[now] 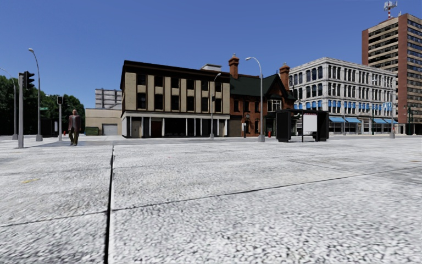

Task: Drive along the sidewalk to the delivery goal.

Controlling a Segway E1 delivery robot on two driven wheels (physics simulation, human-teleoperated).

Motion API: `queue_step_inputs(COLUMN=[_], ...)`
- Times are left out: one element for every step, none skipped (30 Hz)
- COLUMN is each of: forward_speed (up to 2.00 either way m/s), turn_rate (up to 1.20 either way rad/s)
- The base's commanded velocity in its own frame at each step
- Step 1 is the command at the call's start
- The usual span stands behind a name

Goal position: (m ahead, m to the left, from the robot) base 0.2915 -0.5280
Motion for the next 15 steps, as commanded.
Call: queue_step_inputs(forward_speed=[0.00, 0.00, 0.00, 0.00, 0.00, 0.00, 0.00, 0.00, 0.00, 0.00, 0.00, 0.00, 0.00, 0.00, 0.00], turn_rate=[0.00, 0.00, 0.00, 0.00, 0.00, 0.00, 0.00, 0.00, 0.00, 0.00, 0.00, 0.00, 0.00, 0.00, 0.00])
